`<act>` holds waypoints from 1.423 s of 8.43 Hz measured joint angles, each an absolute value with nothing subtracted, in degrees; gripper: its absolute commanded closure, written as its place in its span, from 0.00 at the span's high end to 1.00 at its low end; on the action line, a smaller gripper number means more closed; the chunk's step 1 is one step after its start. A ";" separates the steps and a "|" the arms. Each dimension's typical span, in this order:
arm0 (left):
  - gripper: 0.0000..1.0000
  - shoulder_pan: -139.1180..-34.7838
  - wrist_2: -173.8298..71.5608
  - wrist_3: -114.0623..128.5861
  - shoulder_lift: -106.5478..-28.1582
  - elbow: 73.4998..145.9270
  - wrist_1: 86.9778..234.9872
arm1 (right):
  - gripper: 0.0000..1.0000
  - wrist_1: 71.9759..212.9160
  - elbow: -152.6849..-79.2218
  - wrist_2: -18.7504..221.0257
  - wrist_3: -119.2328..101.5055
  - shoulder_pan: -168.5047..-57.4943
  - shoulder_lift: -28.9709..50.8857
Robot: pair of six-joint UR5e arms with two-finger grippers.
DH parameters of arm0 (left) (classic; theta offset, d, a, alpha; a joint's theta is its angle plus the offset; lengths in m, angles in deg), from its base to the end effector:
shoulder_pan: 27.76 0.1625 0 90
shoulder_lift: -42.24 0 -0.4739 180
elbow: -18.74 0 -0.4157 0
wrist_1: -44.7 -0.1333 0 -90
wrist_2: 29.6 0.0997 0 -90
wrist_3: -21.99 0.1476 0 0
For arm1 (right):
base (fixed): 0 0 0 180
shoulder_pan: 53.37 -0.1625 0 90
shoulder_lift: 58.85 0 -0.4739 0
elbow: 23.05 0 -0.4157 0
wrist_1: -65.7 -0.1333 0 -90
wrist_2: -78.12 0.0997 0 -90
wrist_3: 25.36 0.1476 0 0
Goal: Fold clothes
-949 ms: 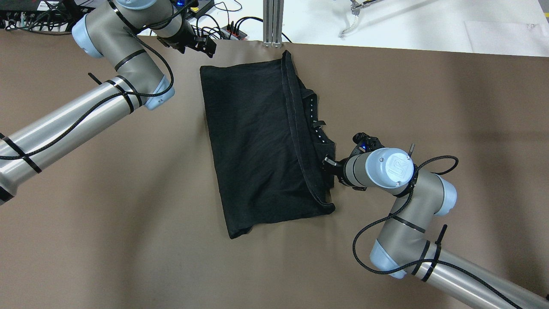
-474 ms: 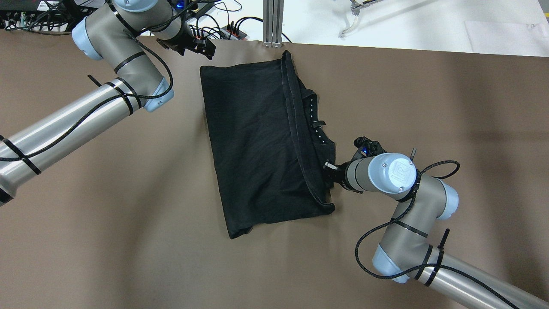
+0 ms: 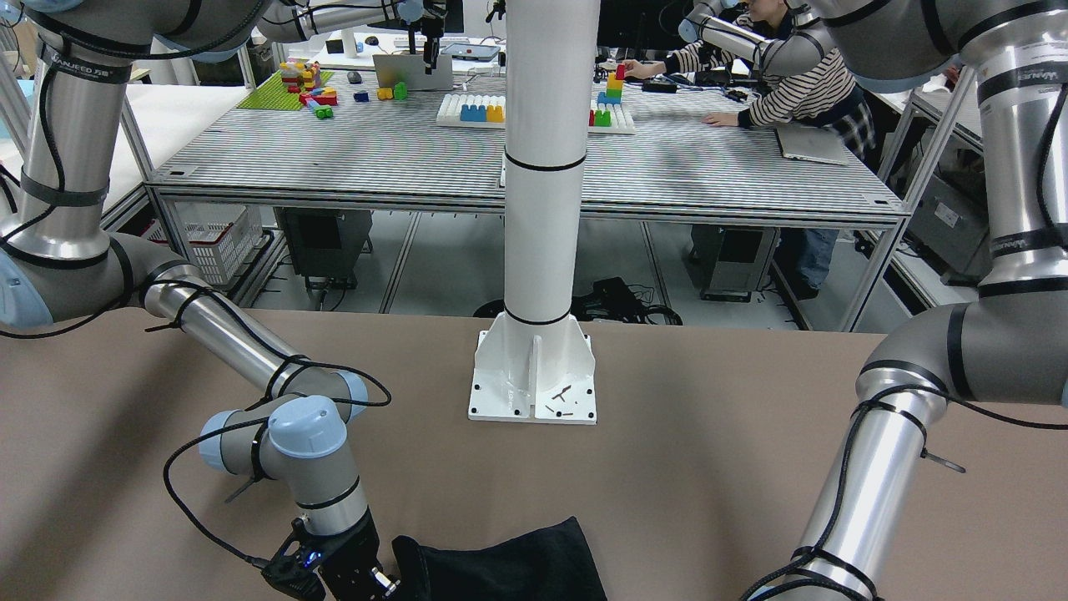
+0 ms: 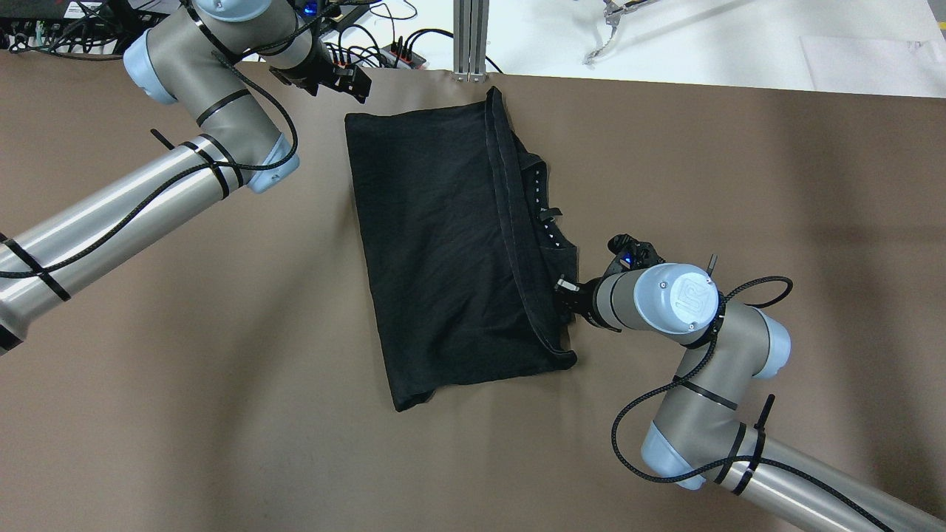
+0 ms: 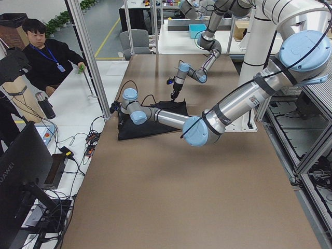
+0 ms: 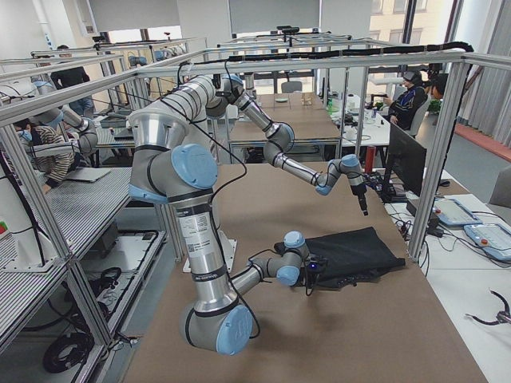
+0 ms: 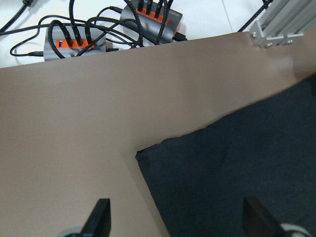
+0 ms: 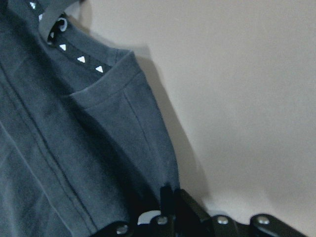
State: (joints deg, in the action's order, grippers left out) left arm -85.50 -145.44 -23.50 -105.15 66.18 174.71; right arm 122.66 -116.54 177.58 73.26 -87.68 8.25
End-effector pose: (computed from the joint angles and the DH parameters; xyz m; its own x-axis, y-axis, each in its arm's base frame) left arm 0.4579 -0.8546 0.3065 0.6194 0.2007 -0.7590 0.1916 0.8989 0.3941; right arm -0.5439 -0.5032 0.4025 0.3495 0.4175 0.8388 -0.4971 0.8415 -0.2117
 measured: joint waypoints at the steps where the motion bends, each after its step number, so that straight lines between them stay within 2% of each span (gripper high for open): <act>1: 0.94 -85.52 -145.48 -23.60 -105.15 66.21 174.75 | 0.00 123.39 -119.84 177.50 73.25 -86.68 10.10; 3: 0.94 -85.42 -145.49 -23.70 -104.23 67.40 174.73 | 0.00 124.86 -125.18 176.75 73.31 -84.92 12.87; 5: 0.94 -85.21 -145.45 -23.77 -102.71 69.17 174.66 | 0.70 125.35 -126.84 175.76 72.93 -83.70 14.28; 6: 0.94 -85.18 -145.45 -23.79 -102.40 69.49 174.70 | 0.94 125.44 -127.11 175.61 72.57 -83.47 14.55; 9: 0.94 -84.98 -145.49 -23.96 -101.45 70.70 174.80 | 0.94 127.97 -128.53 175.71 67.17 -83.62 14.20; 12: 0.94 -84.68 -145.45 -24.66 -100.26 72.36 174.85 | 0.94 141.61 -128.49 175.22 58.00 -83.57 6.84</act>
State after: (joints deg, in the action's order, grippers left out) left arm -84.68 -145.45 -24.66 -100.26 72.36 174.85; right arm 141.61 -128.49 175.22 58.00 -83.57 6.84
